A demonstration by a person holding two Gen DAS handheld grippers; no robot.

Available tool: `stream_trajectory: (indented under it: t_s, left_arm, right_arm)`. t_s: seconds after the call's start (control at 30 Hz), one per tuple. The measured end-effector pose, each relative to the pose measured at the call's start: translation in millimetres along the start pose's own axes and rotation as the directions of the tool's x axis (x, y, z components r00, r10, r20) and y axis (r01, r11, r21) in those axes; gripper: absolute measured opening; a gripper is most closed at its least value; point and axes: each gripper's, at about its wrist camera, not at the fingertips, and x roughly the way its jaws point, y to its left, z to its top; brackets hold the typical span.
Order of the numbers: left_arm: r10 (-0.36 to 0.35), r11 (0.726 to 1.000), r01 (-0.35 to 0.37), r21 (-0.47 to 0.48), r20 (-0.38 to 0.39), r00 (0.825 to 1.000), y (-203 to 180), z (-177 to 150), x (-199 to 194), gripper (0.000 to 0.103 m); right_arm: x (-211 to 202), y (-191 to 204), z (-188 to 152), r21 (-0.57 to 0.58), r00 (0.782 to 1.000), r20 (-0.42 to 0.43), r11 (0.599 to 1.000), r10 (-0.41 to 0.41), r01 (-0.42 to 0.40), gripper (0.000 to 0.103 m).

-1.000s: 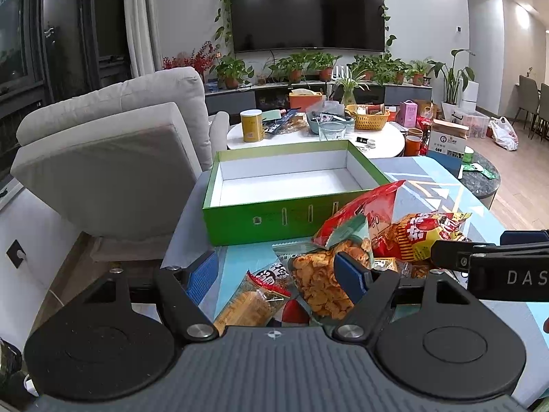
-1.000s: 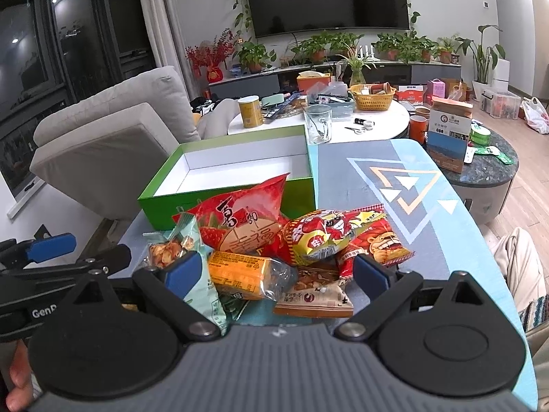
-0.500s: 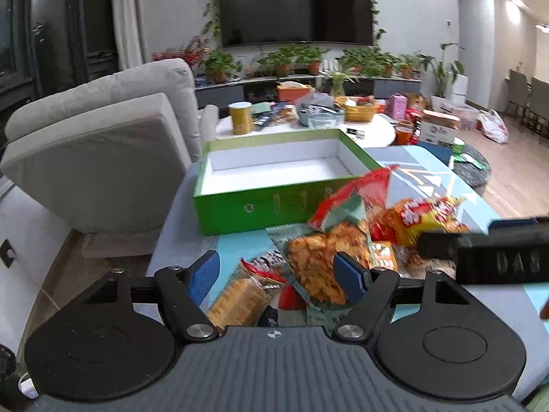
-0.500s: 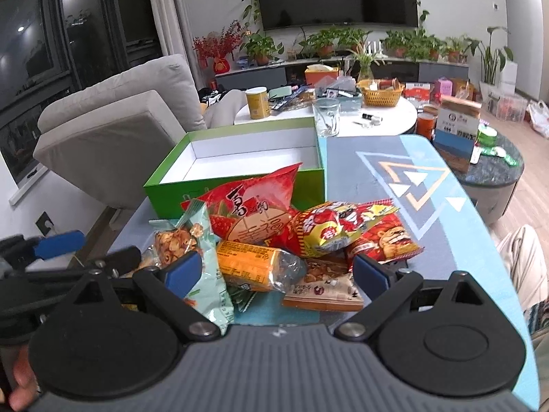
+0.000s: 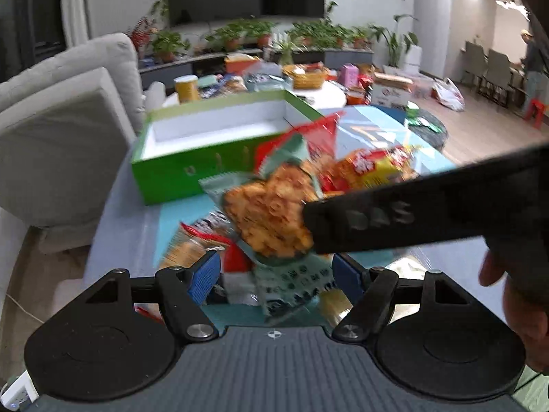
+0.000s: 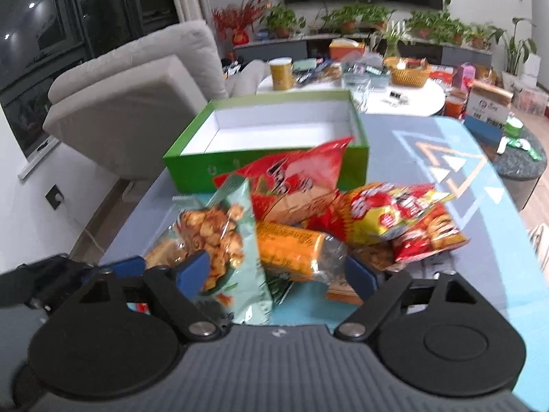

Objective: Organize snacks
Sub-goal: 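Grasp the green-and-orange chip bag with the right gripper and lift it, then lower the chip bag into the green box and open the right gripper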

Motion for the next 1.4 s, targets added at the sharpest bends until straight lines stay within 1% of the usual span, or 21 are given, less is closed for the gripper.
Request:
stream_trajectory:
  t_s: [0.1,0.2,0.23,0.27,0.33,0.43,0.53,0.67,0.73,0.87,1.03,1.2,1.3,1.4]
  left_arm:
    - [-0.012,1.0,0.012,0.019,-0.012,1.0,-4.8,0.5,7.2,0.07]
    - [-0.026,1.0,0.027,0.011,-0.021,0.999,-3.7,3.1,15.2,0.07]
    - [-0.039,0.999,0.039,0.003,-0.026,0.999,-2.2,3.8,18.3,0.069]
    - [-0.053,0.999,0.053,-0.009,-0.029,0.998,-0.2,4.4,21.3,0.064]
    - [-0.076,0.996,0.074,-0.04,-0.034,0.997,3.4,5.5,25.4,0.064]
    - [-0.101,0.992,0.099,-0.082,-0.028,0.994,8.0,5.4,31.9,0.06]
    - [-0.102,0.991,0.099,-0.095,-0.019,0.995,7.7,6.6,32.8,0.055]
    - [-0.101,0.991,0.099,-0.088,-0.009,0.995,5.5,9.0,31.5,0.055]
    - [-0.093,0.993,0.093,-0.076,0.007,0.996,4.7,8.7,25.5,0.054]
    - [-0.085,0.994,0.088,-0.067,0.048,0.995,4.1,14.2,10.7,0.054]
    - [-0.067,0.997,0.071,-0.04,0.101,0.993,4.8,31.6,-4.9,0.054]
    - [-0.022,0.999,0.027,-0.037,0.136,0.99,11.2,53.9,-11.7,0.054]
    - [0.008,1.0,-0.007,-0.007,0.154,0.988,14.1,67.2,-12.3,0.054]
    - [0.017,1.0,-0.015,-0.01,0.166,0.986,23.7,78.7,-8.0,0.054]
  right_arm:
    - [5.8,-0.1,2.3,0.011,1.0,-0.019,1.0,0.013,-0.013,0.062]
    - [10.0,0.9,3.9,0.009,0.999,-0.028,1.0,0.024,-0.024,0.062]
    - [11.1,0.2,4.2,0.013,0.999,-0.036,0.999,0.033,-0.033,0.062]
    - [13.5,-0.4,5.3,0.016,0.998,-0.043,0.999,0.042,-0.041,0.062]
    - [16.4,-1.7,5.8,0.026,0.997,-0.05,0.998,0.058,-0.057,0.062]
    - [21.2,-2.8,6.1,0.036,0.995,-0.067,0.997,0.077,-0.075,0.062]
    - [26.9,-0.2,5.8,0.032,0.989,-0.098,0.994,0.111,-0.109,0.062]
    - [29.6,1.2,6.7,0.048,0.978,-0.121,0.985,0.168,-0.163,0.062]
    - [24.8,2.5,7.5,0.043,0.98,-0.106,0.985,0.17,-0.166,0.06]
    - [9.2,5.1,13.5,0.037,0.982,-0.066,0.984,0.177,-0.175,0.059]
    - [-7.5,16.2,27.8,-0.015,0.987,-0.006,0.987,0.158,-0.158,0.059]
    - [-6.5,23.5,49.5,-0.022,0.986,0.03,0.986,0.164,-0.163,0.059]
    - [-4.2,30.9,59.5,-0.042,0.987,0.056,0.988,0.153,-0.151,0.059]
    - [2.9,31.1,72.3,-0.039,0.986,0.066,0.988,0.155,-0.152,0.059]
